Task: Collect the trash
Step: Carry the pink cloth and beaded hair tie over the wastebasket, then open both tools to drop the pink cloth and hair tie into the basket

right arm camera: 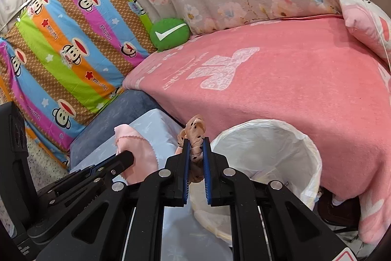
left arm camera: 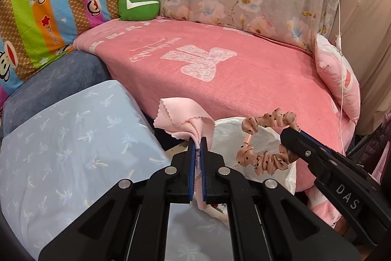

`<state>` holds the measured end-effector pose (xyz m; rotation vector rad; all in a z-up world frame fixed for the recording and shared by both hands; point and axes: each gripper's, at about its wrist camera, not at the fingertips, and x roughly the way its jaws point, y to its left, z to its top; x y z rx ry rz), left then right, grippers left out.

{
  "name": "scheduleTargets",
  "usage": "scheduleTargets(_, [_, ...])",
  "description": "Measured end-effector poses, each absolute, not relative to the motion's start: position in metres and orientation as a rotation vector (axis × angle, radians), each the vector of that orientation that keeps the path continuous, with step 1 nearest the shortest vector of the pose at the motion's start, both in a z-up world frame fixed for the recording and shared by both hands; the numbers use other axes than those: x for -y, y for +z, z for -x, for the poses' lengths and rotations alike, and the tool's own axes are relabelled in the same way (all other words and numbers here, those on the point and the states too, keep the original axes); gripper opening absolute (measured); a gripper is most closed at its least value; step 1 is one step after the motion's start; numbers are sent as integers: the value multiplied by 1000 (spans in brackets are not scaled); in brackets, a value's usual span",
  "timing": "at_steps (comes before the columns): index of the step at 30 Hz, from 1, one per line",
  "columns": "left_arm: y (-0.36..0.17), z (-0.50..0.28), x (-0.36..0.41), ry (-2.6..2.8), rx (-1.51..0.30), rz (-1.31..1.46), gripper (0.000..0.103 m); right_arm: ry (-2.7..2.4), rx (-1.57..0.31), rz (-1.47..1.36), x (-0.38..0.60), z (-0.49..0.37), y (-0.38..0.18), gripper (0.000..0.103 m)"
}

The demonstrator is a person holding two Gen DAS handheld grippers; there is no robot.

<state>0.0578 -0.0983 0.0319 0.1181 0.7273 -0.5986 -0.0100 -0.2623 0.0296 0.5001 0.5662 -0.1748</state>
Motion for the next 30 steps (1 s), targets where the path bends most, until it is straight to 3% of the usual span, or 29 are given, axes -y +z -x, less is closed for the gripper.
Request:
scheduleTargets(16, [27,-50,136,-643,-742,-174,6,-223,-558,-536,297,27,21,10])
scheduleTargets(18, [27,-50,139,-645,-743,-175,13,-227,-557,-538,297,29,21,10])
scheduleTargets(22, [29,-47,142,-645,-722,-172,45,-233,-555,-543,301,31,20,10])
scheduleTargets(25, [33,-44,145,-647,-691,-174,60,-237,-559,-543,303,31,18,11])
scheduleTargets(30, [35,-46,149,-634,-675,-175,71,-243,-566,-543,307,29,17,15])
